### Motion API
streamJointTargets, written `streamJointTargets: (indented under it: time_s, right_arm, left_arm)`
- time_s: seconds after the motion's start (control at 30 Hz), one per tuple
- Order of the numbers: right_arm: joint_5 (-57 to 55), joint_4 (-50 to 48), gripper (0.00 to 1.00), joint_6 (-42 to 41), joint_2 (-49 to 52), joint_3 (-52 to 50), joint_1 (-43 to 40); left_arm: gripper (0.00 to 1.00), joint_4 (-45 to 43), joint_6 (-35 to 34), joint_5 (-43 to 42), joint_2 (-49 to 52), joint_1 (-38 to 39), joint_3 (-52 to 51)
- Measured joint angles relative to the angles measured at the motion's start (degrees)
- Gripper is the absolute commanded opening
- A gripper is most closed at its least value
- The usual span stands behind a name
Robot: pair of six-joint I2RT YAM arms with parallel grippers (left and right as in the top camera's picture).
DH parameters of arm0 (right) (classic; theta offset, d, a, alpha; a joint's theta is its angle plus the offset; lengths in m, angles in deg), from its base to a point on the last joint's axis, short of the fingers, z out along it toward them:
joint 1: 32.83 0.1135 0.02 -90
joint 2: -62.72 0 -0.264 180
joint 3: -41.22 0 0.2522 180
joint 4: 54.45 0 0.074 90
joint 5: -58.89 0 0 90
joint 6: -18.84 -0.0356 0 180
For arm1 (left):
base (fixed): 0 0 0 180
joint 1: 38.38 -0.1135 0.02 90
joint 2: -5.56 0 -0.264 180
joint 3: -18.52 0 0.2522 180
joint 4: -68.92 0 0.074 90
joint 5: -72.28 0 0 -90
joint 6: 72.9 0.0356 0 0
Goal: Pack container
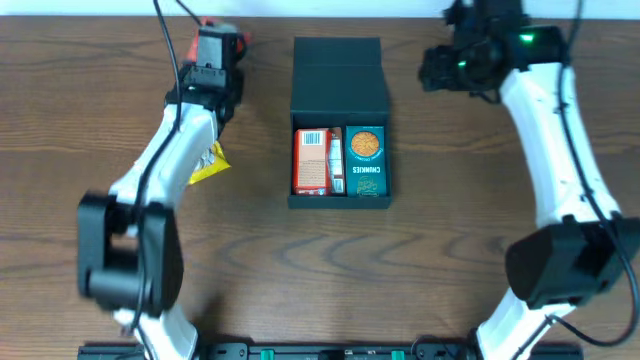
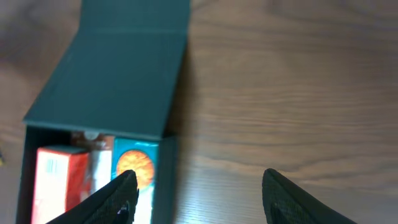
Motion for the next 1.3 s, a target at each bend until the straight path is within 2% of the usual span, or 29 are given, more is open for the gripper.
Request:
streamJointTargets:
  time_s: [0.17, 0.37, 0.5, 0.67, 0.83, 1.07, 1.3]
  right_arm:
    - [-0.02, -0.20, 0.63, -0.26, -3.26, 0.00, -5.49]
    - [0.00, -0.20, 0.64, -0.35, -6.51, 0.00, -10.75]
    - [-0.02, 0.17, 0.63, -0.50, -7.87, 0.00, -14.45]
    - [-0.04, 1.77, 0.60, -0.66, -8.00, 0.00, -16.76]
    - [-0.02, 4.48, 0.59, -0.72, -8.00, 0.00, -17.27]
    - [-0.02, 7.15, 0.59, -0.70, -8.00, 0.00, -17.46]
    - [-0.42, 9.01, 0.59, -0.70, -8.00, 0.00, -18.40]
  left_arm:
    - [0.06, 7.63, -10.62, 0.39, -8.00, 6.38, 0.85]
    - [0.06, 20.65, -33.07, 3.65, -7.63, 14.93, 1.14]
    - [0.06, 21.92, -42.07, 5.46, -7.43, 21.49, 1.14]
    - [0.06, 22.08, -48.46, 6.64, -6.40, 28.59, 1.14]
    - [0.06, 22.01, -51.06, 6.93, -1.79, 33.44, 1.14]
    - [0.06, 22.23, -52.15, 3.89, 0.87, 35.43, 1.14]
    - [0.06, 22.14, -56.48, -0.35, 0.87, 35.50, 1.14]
